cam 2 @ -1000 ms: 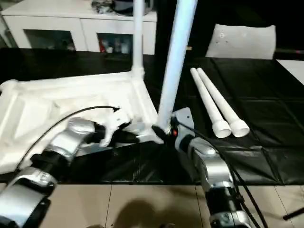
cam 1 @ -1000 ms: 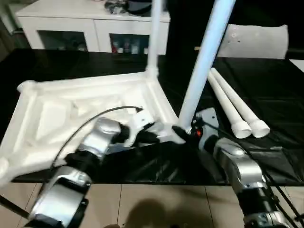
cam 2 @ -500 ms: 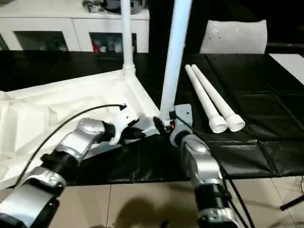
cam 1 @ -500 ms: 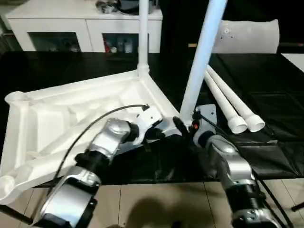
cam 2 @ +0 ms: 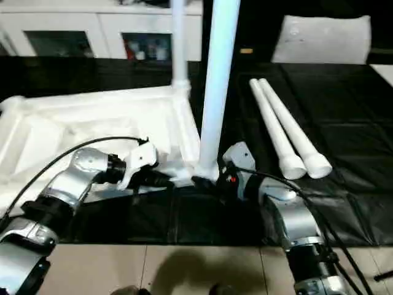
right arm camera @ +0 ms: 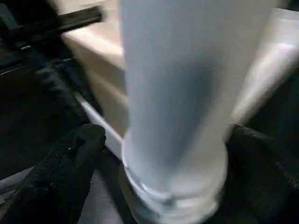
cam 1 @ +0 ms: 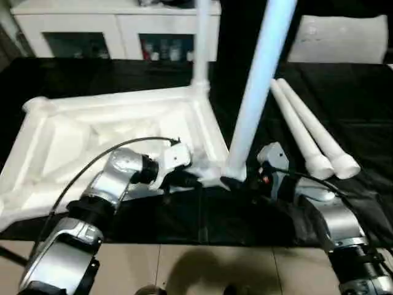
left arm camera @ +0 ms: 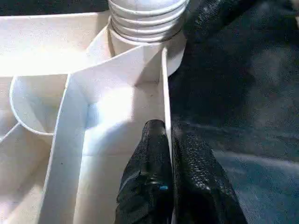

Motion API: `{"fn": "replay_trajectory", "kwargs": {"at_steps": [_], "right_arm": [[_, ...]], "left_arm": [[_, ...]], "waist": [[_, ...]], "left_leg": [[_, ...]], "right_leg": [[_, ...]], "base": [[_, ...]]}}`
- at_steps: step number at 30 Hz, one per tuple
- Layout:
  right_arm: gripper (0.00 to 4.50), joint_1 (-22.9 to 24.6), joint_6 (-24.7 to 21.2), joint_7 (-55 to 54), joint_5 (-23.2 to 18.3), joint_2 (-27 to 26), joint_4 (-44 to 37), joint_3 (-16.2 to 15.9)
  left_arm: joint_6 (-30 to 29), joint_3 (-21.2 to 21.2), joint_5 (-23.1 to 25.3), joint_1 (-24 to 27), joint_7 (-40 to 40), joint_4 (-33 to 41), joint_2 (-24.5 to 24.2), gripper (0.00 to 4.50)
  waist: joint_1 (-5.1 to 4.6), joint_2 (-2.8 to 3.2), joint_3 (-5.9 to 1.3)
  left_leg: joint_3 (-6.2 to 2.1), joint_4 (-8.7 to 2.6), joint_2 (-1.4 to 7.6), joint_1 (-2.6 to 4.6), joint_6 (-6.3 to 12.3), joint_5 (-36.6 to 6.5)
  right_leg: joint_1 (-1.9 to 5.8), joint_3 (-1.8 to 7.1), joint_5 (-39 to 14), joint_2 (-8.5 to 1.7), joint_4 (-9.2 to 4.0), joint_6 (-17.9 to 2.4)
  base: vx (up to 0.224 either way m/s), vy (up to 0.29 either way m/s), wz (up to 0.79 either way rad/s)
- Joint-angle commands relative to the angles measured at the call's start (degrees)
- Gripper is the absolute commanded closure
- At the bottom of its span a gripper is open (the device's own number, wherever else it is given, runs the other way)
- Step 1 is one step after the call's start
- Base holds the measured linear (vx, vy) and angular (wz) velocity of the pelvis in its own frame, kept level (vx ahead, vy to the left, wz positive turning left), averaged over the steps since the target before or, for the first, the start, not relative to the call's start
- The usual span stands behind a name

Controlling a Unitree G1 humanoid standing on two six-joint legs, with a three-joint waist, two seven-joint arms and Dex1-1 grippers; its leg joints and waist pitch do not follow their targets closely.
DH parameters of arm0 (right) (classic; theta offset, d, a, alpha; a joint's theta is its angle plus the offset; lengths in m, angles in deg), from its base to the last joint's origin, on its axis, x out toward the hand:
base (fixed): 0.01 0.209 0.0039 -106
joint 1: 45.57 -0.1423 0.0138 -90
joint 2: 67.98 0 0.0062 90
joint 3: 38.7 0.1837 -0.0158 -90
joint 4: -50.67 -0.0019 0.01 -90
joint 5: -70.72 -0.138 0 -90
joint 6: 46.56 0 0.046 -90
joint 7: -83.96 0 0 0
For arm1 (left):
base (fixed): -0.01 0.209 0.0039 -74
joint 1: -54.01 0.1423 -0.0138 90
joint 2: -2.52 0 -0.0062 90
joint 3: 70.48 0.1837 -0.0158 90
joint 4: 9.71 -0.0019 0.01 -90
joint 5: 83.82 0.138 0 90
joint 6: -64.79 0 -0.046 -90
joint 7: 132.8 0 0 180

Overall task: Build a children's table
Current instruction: Rotate leg to tighten

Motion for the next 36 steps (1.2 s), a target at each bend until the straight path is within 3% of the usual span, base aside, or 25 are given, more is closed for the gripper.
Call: {"fn": "replay_trajectory", "kwargs": {"at_steps": [1,3,8,12,14,15,21,26,36], "right_arm": [[0.35,-1.1,0.8,4.2,-1.4,1.3,-0.8,-0.9],[0.46,-1.3,0.5,5.9,-2.0,1.8,-0.9,-1.3],[0.96,-2.6,1.5,13.1,-3.1,3.8,0.4,-3.1],[1.41,-3.5,2.5,15.4,-3.1,4.6,1.7,-3.7],[1.41,-4.2,2.7,17.1,-3.3,5.3,2.3,-4.3],[1.7,-4.4,2.9,17.6,-3.2,5.5,2.5,-4.5],[2.14,-4.8,3.9,19.8,-2.5,6.0,3.0,-5.5],[2.4,-4.6,4.1,20.0,-2.6,5.5,3.3,-6.1],[2.47,-0.7,1.7,19.7,-4.5,4.2,-0.6,-6.5]], "left_arm": [[1.6,2.8,0.8,0.4,4.4,-0.9,-0.8,4.5],[2.5,2.9,0.7,0.1,5.6,-1.4,-1.1,4.5],[5.2,3.6,0.5,-1.3,10.2,-3.4,-2.5,4.5],[6.5,4.0,1.0,-2.1,11.6,-4.6,-3.1,4.5],[7.5,4.1,1.2,-2.9,12.4,-5.9,-3.4,4.5],[7.7,4.1,1.3,-3.1,12.6,-6.2,-3.5,4.5],[9.0,4.3,1.7,-4.4,13.5,-8.3,-3.5,4.5],[9.1,4.1,1.6,-5.0,13.0,-9.7,-3.1,4.5],[6.5,3.1,0.2,-4.4,11.9,-9.2,-2.1,4.5]], "waist": [[0.34,-1.24,-4.28],[0.66,-1.22,-4.15],[0.93,-1.4,-3.72],[0.97,-1.57,-3.79],[1.03,-1.58,-3.83],[1.05,-1.63,-3.92],[1.61,-1.49,-4.09],[1.93,-1.62,-4.04],[2.33,-1.63,-4.05]], "left_leg": [[-0.53,-3.18,3.26,0.14,8.71,-5.2],[-0.51,-3.3,3.41,0.3,8.2,-6.5],[-0.5,-3.78,3.41,0.57,4.84,-12.5],[-0.65,-3.98,3.57,0.75,3.15,-13.5],[-0.61,-3.91,3.43,0.68,3.34,-13.3],[-0.58,-3.89,3.45,0.72,3.37,-12.9],[-0.51,-3.65,3.5,0.6,4.11,-10.8],[-0.46,-3.69,3.45,0.71,3.81,-11.5],[-0.57,-3.9,3.61,0.86,3.34,-12.2]], "right_leg": [[3.65,3.82,-8.6,-3.48,-2.74,-12.8],[3.57,3.85,-10.1,-3.45,-2.8,-12.8],[3.38,4.01,-18.9,-3.63,-3.89,-10.3],[3.27,4.21,-18.8,-3.65,-3.85,-10.4],[3.33,4.21,-18.0,-3.6,-3.77,-10.8],[3.4,4.24,-17.3,-3.58,-3.6,-11.2],[3.48,4.21,-14.6,-3.63,-3.29,-11.8],[3.44,4.16,-16.4,-3.65,-3.54,-11.5],[3.45,4.18,-17.6,-3.7,-3.72,-10.9]], "base": [[0.0,0.0,0.0],[0.0,0.0,0.0],[0.0,0.0,0.0],[0.0,0.0,0.0],[0.0,0.0,0.0],[0.0,0.0,0.0],[0.0,0.0,0.0],[0.0,0.0,0.0],[0.0,0.0,0.0]]}}
